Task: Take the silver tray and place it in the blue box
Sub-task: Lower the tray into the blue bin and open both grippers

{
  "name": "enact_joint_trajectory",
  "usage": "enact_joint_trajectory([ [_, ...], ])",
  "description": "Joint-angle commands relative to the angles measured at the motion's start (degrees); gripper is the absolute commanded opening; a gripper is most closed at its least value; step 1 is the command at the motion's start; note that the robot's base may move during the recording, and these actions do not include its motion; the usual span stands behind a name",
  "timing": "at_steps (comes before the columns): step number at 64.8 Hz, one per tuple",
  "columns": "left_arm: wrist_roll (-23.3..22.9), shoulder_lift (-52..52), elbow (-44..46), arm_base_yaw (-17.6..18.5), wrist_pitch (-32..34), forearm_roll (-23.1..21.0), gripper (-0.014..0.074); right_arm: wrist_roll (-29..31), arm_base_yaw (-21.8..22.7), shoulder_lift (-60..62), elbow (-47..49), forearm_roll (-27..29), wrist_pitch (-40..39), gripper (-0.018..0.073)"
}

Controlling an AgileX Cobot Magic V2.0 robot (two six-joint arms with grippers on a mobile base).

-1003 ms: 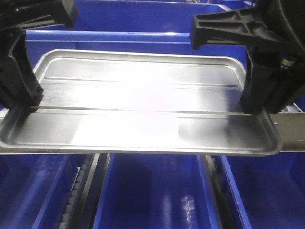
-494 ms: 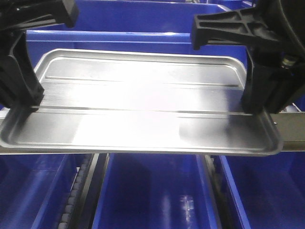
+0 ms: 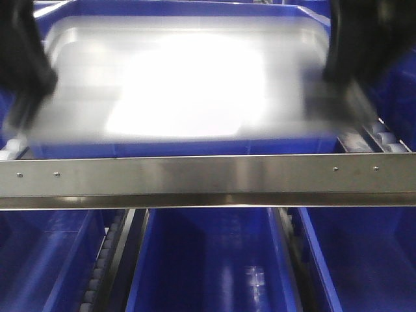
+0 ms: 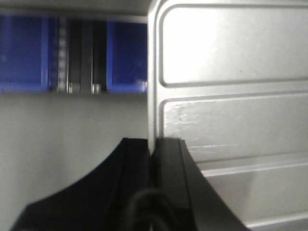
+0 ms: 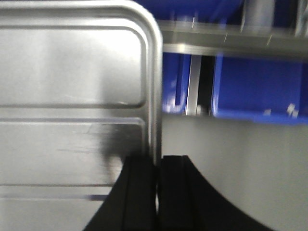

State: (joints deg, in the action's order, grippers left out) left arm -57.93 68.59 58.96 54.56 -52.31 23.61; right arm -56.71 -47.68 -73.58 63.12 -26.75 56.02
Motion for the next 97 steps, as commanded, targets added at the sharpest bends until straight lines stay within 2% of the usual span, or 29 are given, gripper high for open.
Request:
enact_joint_trajectory([
  [1,5.72,-0.90,6.43,-1.61,4.98,1.43,-0.0104,1.98,1.87,0.52,7.41,-5.03,-5.84,0.0052],
  [8,10.54,1.62,11.51,-6.86,7.33,1.43,-0.0104,4.66,5.98,-2.90,13.15,-5.55,-7.35,0.0052],
  [17,16.88,7.49,18.94,-14.30,13.00,1.43,-0.0104,8.95,10.15,-8.34,21.77,-5.49,-13.21,0.0052],
  [22,17.11,10.59,22.36,-17.19,16.48,1.43,-0.0104,9.31,12.11,-11.21,25.20,-5.55,-17.10,0.0052],
  [29,17.11,15.54,25.97,-21.22,24.82,1.68,-0.0104,9.31,14.89,-15.76,28.20,-6.00,-24.53,0.0052],
  [36,17.11,19.88,26.42,-23.91,32.40,2.98,-0.0104,9.31,17.48,-20.01,28.35,-7.67,-32.31,0.0052],
  [46,17.11,24.84,26.42,-25.95,38.43,3.37,-0.0104,9.31,19.54,-24.59,28.35,-7.67,-38.77,0.0052],
  [54,17.11,27.18,26.42,-26.93,38.18,2.70,-0.0097,9.25,20.72,-26.85,28.35,-7.67,-39.41,0.0052],
  [58,17.11,27.63,26.42,-27.19,38.18,2.69,-0.0066,9.25,21.34,-27.35,28.35,-7.67,-39.00,0.0064],
  [61,17.11,27.78,26.42,-27.64,38.45,2.69,-0.0010,9.25,21.65,-27.37,28.35,-7.67,-38.62,0.0104],
  [69,17.01,27.66,26.42,-29.20,38.31,1.96,0.0130,9.25,23.02,-27.40,28.35,-7.67,-37.35,0.0325],
  [74,17.01,27.66,26.42,-29.83,37.27,0.01,0.0165,9.25,23.58,-27.40,28.35,-7.67,-35.44,0.0444],
  [77,17.01,27.66,26.42,-30.19,37.18,-0.33,0.0166,9.25,23.64,-27.40,28.35,-7.67,-34.69,0.0456],
  [88,17.01,27.53,26.51,-30.34,37.31,-0.57,0.0152,9.25,23.75,-27.19,28.48,-7.67,-35.93,0.0442],
  [90,17.01,27.20,26.51,-30.34,37.31,-0.57,0.0116,9.25,23.67,-26.92,28.74,-7.67,-36.02,0.0412],
  [93,17.01,26.06,26.51,-30.10,36.66,-0.57,0.0013,9.25,23.45,-26.19,28.79,-7.67,-35.63,0.0344],
  [97,17.01,24.40,26.51,-29.28,35.58,-0.98,-0.0108,9.25,22.87,-24.46,28.79,-7.54,-34.39,0.0193],
])
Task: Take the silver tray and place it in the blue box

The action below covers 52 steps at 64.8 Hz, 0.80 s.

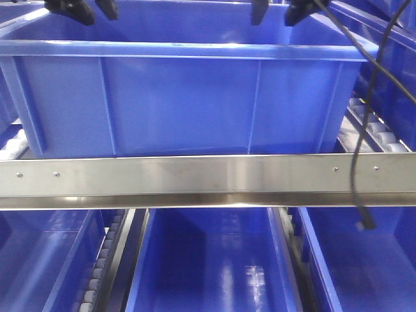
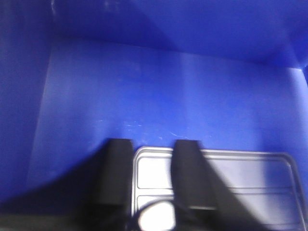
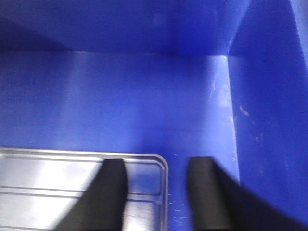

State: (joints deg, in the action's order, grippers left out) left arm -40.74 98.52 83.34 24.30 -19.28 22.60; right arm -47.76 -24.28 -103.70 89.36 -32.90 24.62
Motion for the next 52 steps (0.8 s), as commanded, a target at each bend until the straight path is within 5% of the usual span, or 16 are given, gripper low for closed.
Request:
enact_joint_trajectory([
  [1,-0.18,-5.93,2.14,1.18,2.07,0.21,-0.0117,0.30,-0.54,6.02,2.55,-1.39,-2.54,0.0157],
  [4,-0.18,-7.15,2.14,1.60,1.78,0.71,-0.0090,0.30,-0.76,7.39,2.55,-1.39,-0.81,0.0031],
  [21,0.14,-13.17,0.50,2.20,-0.87,-0.86,-0.0092,5.16,-1.09,14.01,0.97,-1.77,2.74,0.0051],
  [31,0.70,-22.10,-14.64,2.50,10.00,0.49,-0.0092,9.90,-1.09,22.44,-9.78,-2.03,-1.46,0.0051],
  [44,0.70,-38.93,-38.38,2.50,24.96,0.49,-0.0093,9.90,-1.09,38.15,-32.86,-10.13,-19.98,0.0051],
  [52,0.70,-50.12,-49.26,2.50,28.11,1.10,-0.0093,9.90,-1.09,47.90,-46.17,-12.66,-25.02,0.0051],
])
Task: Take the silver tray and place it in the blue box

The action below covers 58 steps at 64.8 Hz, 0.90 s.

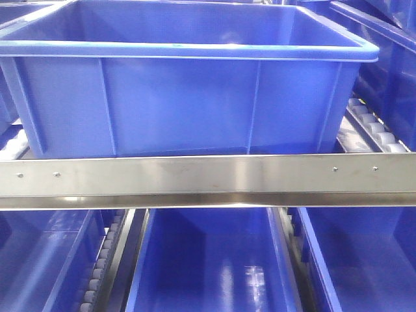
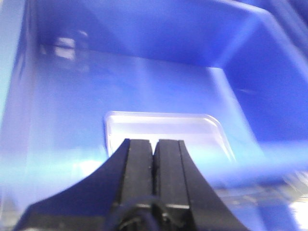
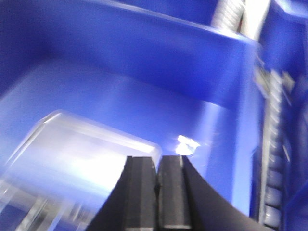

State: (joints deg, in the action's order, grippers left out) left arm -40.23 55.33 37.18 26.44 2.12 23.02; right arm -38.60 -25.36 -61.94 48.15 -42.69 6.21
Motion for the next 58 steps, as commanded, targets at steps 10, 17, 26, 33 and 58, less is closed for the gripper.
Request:
enact_joint_trajectory([
  [10,0.19,-23.26,-12.65,0.36,6.71,8.23,-0.0093,0.75,-0.01,20.65,-19.14,-2.88,-7.12,0.0051],
  [17,0.19,-33.70,-16.27,0.36,6.71,8.82,-0.0093,0.75,-0.01,32.11,-26.14,-2.88,-7.17,0.0051],
  [26,0.19,-44.09,-19.65,0.36,6.33,8.82,-0.0093,0.75,-0.01,46.46,-29.89,-2.88,-7.00,0.0050],
  [33,0.19,-48.43,-21.60,0.36,6.33,8.82,-0.0093,0.75,-0.01,52.70,-30.22,-2.88,-6.21,0.0050],
  [58,0.19,-49.30,-22.70,0.36,6.91,8.82,-0.0093,0.75,-0.01,54.65,-30.22,-2.88,-6.21,0.0050],
])
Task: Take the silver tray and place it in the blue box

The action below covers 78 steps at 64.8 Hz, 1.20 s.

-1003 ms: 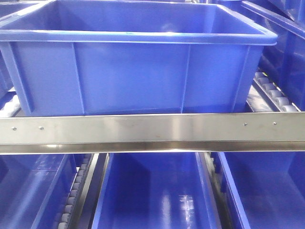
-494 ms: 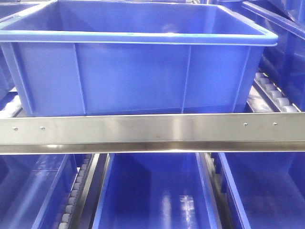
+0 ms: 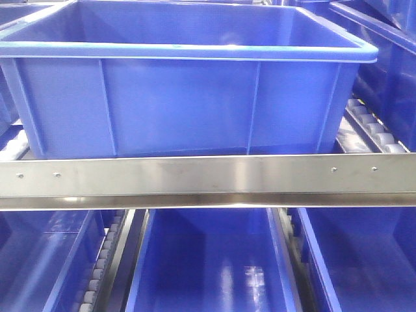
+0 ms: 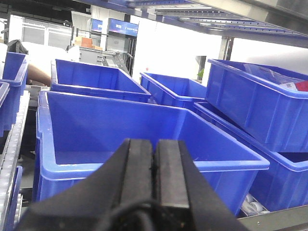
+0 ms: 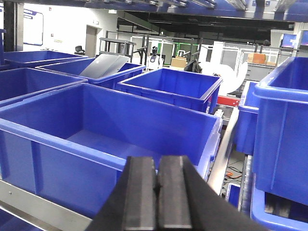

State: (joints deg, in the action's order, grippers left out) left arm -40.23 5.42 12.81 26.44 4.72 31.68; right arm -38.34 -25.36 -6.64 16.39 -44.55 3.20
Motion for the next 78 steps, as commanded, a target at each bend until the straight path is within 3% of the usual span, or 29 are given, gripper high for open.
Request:
enact_joint_trajectory([
  [1,0.19,0.62,1.67,0.36,4.30,0.16,-0.0093,0.48,-0.01,-0.65,1.54,-1.01,-3.20,0.0050],
  [22,0.19,0.62,1.67,0.36,4.30,0.16,-0.0093,0.48,-0.01,-0.65,1.24,0.08,-2.05,0.0050],
  [26,0.19,0.62,1.67,0.36,4.30,0.16,-0.0093,1.49,0.22,-0.65,1.10,4.71,0.30,0.0050],
  [31,0.19,0.62,1.67,0.36,4.30,0.16,-0.0093,11.40,2.62,-0.42,-0.36,9.76,1.12,0.0050],
  [37,0.19,0.62,1.67,0.36,4.30,0.16,-0.0093,25.56,8.14,0.91,-3.72,24.11,0.81,0.0050],
  [38,0.19,0.62,1.67,0.36,4.30,0.16,-0.0093,27.51,9.92,1.28,-4.85,29.89,0.56,0.0050],
  [45,0.19,0.62,1.67,0.36,4.30,0.16,-0.0093,33.64,18.03,3.47,-10.17,42.24,-2.79,0.0050],
  [54,0.19,0.72,1.67,0.36,4.42,0.16,-0.0093,33.90,23.70,8.35,-15.60,42.88,-4.39,0.0050],
  [63,0.19,0.72,1.67,0.36,4.88,0.16,-0.0093,33.90,23.86,8.01,-18.44,42.93,-12.57,0.0050],
  [78,0.19,0.72,1.67,0.36,4.95,0.16,-0.0093,33.90,24.00,8.01,-18.30,42.93,-10.19,0.0050],
])
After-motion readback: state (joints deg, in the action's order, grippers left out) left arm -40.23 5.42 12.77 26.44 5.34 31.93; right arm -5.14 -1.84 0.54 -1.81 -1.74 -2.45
